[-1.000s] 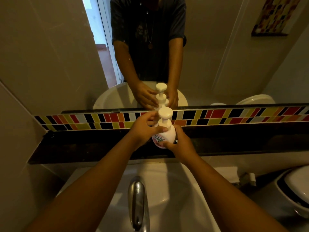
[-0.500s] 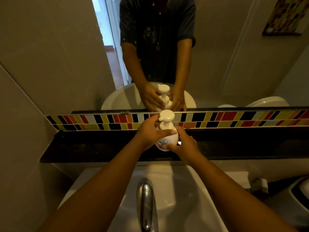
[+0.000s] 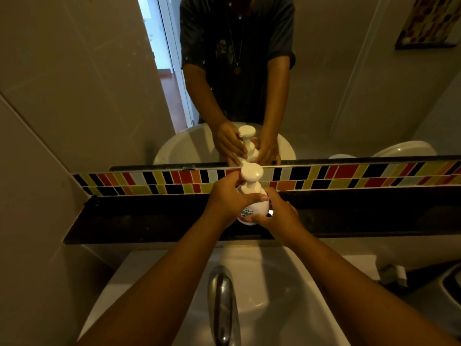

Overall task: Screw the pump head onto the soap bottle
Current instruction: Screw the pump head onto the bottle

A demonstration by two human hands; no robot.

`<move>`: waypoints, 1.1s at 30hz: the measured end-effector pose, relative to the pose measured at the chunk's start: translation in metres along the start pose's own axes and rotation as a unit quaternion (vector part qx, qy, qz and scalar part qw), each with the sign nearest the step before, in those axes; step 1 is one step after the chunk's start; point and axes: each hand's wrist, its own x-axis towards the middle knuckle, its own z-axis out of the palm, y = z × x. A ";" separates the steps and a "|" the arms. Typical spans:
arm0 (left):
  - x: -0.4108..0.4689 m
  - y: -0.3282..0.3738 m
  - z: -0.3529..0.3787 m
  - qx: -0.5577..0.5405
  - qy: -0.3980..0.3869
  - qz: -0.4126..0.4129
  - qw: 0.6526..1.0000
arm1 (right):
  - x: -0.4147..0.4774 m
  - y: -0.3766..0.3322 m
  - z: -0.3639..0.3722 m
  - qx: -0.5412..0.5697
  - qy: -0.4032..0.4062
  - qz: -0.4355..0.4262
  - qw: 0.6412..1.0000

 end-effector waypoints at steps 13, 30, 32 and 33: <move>0.020 0.010 -0.025 0.069 -0.174 0.017 0.982 | 0.000 -0.002 -0.007 0.030 -0.036 -0.005 0.999; 0.004 -0.014 -0.024 -0.011 -0.154 -0.015 0.988 | 0.004 -0.007 -0.010 0.070 -0.083 -0.002 0.994; -0.001 -0.026 -0.025 -0.041 -0.140 -0.020 0.989 | 0.003 -0.008 -0.011 0.079 -0.080 -0.003 0.994; -0.001 -0.031 -0.026 -0.048 -0.135 -0.021 0.990 | 0.003 -0.009 -0.013 0.071 -0.083 -0.007 0.994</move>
